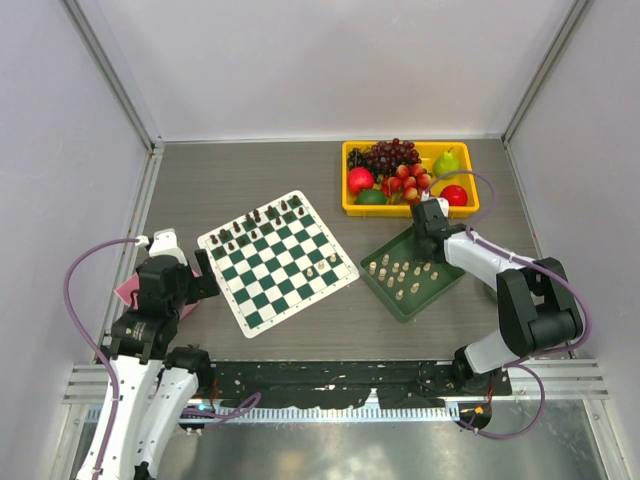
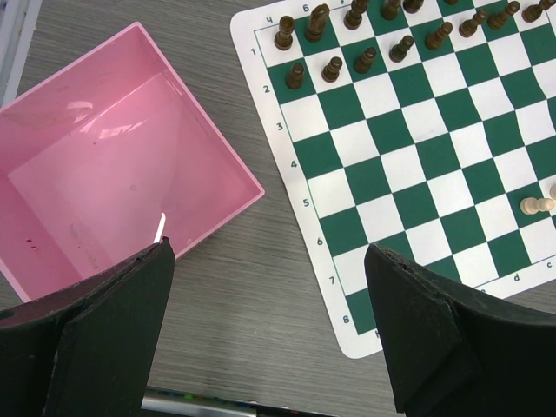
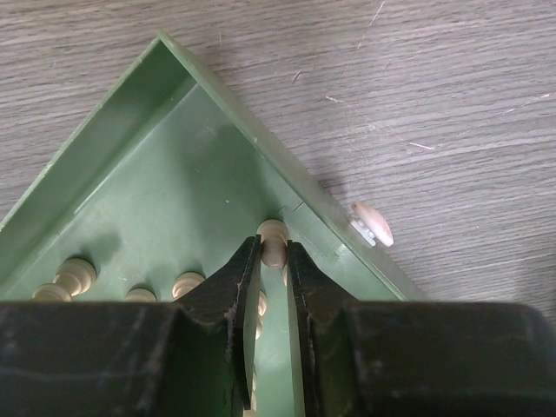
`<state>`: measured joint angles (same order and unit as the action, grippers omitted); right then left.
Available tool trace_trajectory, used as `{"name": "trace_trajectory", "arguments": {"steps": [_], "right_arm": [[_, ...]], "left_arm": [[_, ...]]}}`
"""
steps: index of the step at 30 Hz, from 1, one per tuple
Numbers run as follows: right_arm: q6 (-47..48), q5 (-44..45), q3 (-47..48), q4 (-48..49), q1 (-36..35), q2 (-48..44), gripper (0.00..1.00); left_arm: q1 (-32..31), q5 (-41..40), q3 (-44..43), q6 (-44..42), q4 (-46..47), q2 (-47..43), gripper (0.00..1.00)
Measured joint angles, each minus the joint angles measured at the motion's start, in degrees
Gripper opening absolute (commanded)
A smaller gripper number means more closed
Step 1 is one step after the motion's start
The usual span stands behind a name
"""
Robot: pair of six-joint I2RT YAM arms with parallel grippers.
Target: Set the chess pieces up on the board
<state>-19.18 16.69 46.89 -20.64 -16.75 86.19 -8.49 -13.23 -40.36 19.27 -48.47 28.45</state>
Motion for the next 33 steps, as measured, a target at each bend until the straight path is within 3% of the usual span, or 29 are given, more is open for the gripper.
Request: {"name": "trace_trajectory", "arguments": {"steps": [9, 17, 20, 25, 33], "right_arm": [[1.16, -0.11, 0.55, -0.76, 0.00, -1.53, 0.18], [1.33, -2.64, 1.92, -2.03, -2.60, -11.54, 0.18], [0.76, -2.19, 3.61, -2.34, -7.87, -13.49, 0.18], [-1.57, -0.09, 7.43, -2.36, -22.99, -12.31, 0.18], [-4.04, 1.25, 17.42, -1.25, -38.99, 2.51, 0.18]], "left_arm": [[0.00, 0.00, 0.00, 0.02, 0.00, 0.00, 0.99], [0.00, 0.00, 0.00, 0.00, 0.02, 0.00, 0.99], [0.00, 0.00, 0.00, 0.00, 0.02, 0.00, 0.99], [0.00, 0.00, 0.00, 0.00, 0.02, -0.02, 0.99], [0.00, 0.00, 0.00, 0.00, 0.02, -0.11, 0.99]]}}
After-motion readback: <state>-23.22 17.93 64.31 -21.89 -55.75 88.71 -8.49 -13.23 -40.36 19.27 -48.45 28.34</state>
